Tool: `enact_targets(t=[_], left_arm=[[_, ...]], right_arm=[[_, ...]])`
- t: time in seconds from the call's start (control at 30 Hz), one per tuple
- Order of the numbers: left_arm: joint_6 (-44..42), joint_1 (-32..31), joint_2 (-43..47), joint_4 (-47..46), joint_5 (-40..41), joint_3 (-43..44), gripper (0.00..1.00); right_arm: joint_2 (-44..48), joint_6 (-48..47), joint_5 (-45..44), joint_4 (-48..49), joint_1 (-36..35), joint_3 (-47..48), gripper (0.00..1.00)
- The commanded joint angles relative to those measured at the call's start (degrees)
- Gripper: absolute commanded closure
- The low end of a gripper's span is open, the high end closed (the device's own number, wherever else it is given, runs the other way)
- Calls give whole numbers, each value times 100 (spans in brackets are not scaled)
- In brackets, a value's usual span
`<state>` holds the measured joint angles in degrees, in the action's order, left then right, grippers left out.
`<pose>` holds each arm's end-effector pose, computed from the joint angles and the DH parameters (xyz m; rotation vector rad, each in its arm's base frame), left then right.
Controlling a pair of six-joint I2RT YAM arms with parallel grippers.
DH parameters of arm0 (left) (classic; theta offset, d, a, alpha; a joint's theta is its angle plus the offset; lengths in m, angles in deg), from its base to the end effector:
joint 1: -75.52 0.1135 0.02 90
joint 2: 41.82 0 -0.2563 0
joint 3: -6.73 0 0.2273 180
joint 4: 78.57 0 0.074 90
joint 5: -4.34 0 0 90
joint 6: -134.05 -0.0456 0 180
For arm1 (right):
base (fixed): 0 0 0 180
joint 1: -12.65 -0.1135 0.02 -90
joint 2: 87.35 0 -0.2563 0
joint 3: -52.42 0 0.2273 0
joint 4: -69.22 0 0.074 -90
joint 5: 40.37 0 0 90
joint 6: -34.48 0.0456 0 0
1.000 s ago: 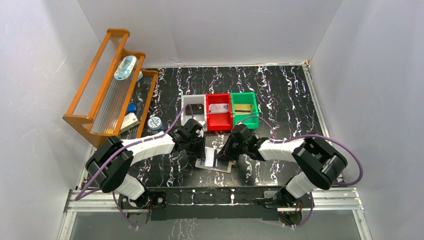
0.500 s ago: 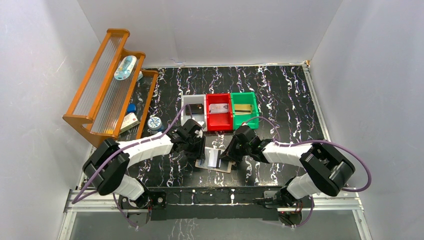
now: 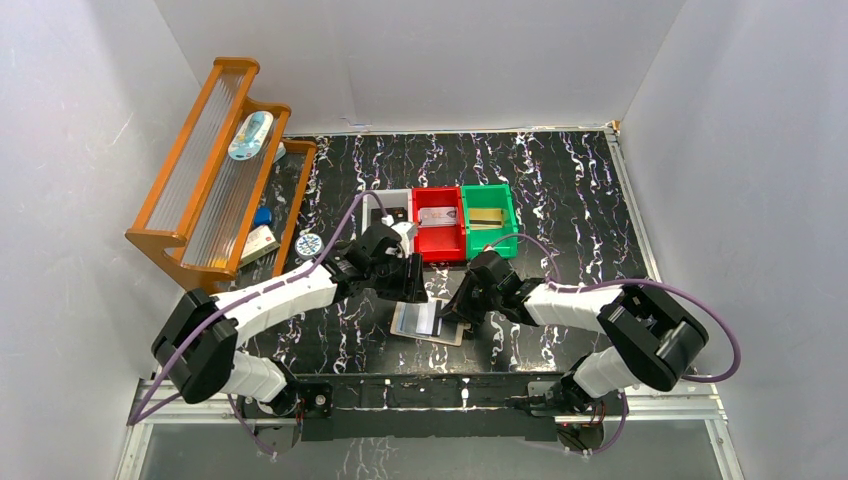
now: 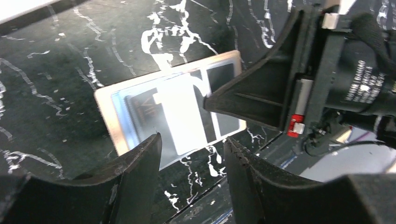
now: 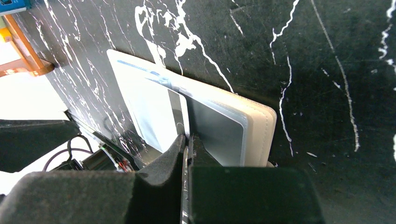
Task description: Take the credit cards out of the card holder
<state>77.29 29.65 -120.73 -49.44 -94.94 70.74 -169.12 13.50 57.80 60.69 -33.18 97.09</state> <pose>0.1868 -0.2032 0.2239 0.3598 2.4703 -0.8300 0.1681 0.1823 0.1449 0.4584 2.6190 1.0155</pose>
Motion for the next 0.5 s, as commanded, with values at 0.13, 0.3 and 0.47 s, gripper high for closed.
enact_targets(t=[0.13,0.3,0.47], left_arm=[[110,-10,-509,-645,-1040,-443,58],[94,-9,-959,-471,-730,-734,69],[41,-10,-862,-282,-492,-656,73]], right_arm=[[-98,24,-43,-1,22,-25,92],[-198,32,89,122,21,2,91],[-279,81,-41,102,39,54,88]])
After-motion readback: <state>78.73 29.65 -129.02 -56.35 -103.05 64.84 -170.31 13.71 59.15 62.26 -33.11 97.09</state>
